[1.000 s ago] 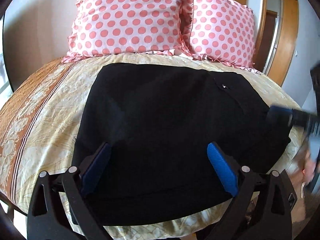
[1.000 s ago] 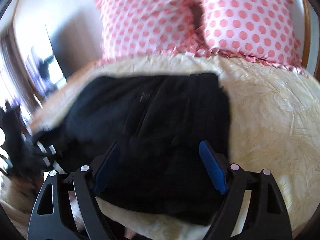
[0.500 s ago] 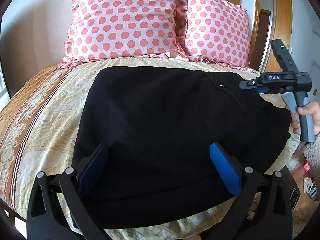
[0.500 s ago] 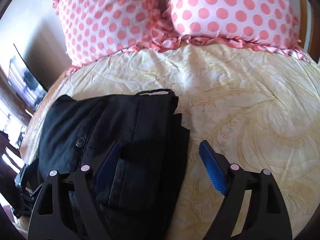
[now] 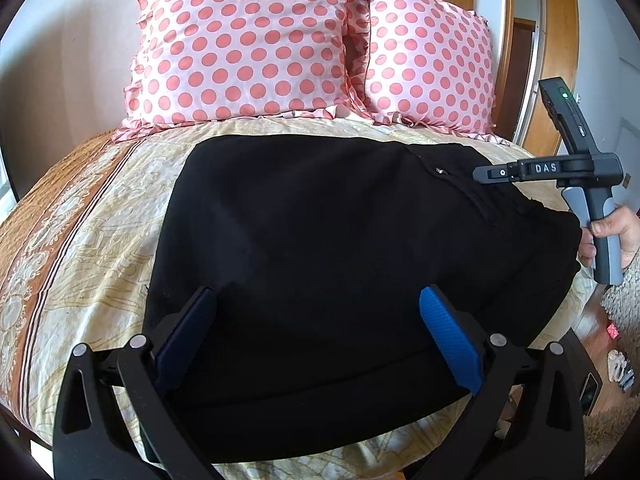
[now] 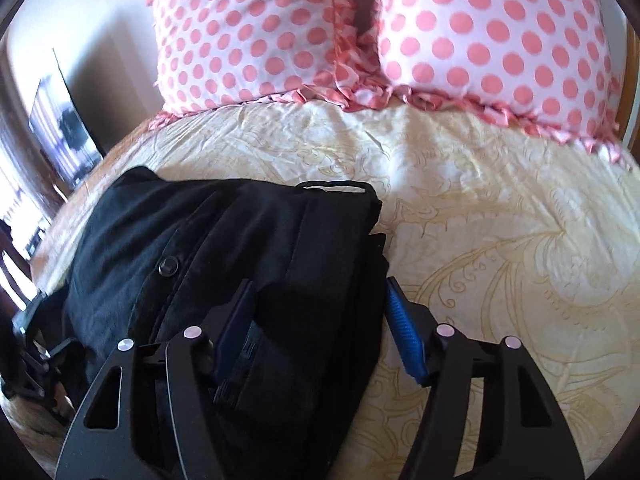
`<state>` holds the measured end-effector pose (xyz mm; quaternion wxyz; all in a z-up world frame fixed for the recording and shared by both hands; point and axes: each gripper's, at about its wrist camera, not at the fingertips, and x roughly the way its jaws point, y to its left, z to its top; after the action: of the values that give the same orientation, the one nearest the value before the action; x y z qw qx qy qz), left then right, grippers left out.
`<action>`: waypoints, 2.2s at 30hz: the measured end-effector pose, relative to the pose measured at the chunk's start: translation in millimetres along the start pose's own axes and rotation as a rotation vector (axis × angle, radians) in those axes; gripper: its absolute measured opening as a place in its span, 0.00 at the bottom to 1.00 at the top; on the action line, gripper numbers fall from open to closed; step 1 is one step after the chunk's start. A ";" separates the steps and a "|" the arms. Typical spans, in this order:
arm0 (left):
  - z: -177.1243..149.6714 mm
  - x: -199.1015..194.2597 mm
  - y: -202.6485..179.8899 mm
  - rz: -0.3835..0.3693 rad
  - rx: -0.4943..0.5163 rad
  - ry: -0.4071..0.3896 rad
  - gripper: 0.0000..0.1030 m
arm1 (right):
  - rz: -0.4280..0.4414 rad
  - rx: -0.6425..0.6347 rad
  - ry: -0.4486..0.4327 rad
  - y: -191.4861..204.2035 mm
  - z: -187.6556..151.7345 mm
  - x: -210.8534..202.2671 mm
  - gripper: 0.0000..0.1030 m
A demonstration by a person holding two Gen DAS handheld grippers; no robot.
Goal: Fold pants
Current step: 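Grasp the edge of the folded trousers with the right gripper, then lift the held trouser edge with the right gripper and fold it over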
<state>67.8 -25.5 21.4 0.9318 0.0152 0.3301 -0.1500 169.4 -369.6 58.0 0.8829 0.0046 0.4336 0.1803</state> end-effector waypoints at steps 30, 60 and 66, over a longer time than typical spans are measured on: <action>74.1 -5.2 92.7 -0.032 -0.234 0.051 0.98 | 0.118 0.011 -0.021 -10.2 -2.5 1.6 0.45; 114.3 74.8 108.0 -0.113 -0.235 0.301 0.13 | 0.196 0.035 -0.100 -10.3 3.3 -9.8 0.19; 131.4 59.3 92.2 -0.081 -0.152 0.258 0.11 | 0.185 0.014 -0.127 0.5 18.6 -22.9 0.17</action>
<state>218.4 29.8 80.8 0.8733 -0.0496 0.4579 -0.1591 170.7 -373.8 87.2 0.8881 0.0621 0.3758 0.2573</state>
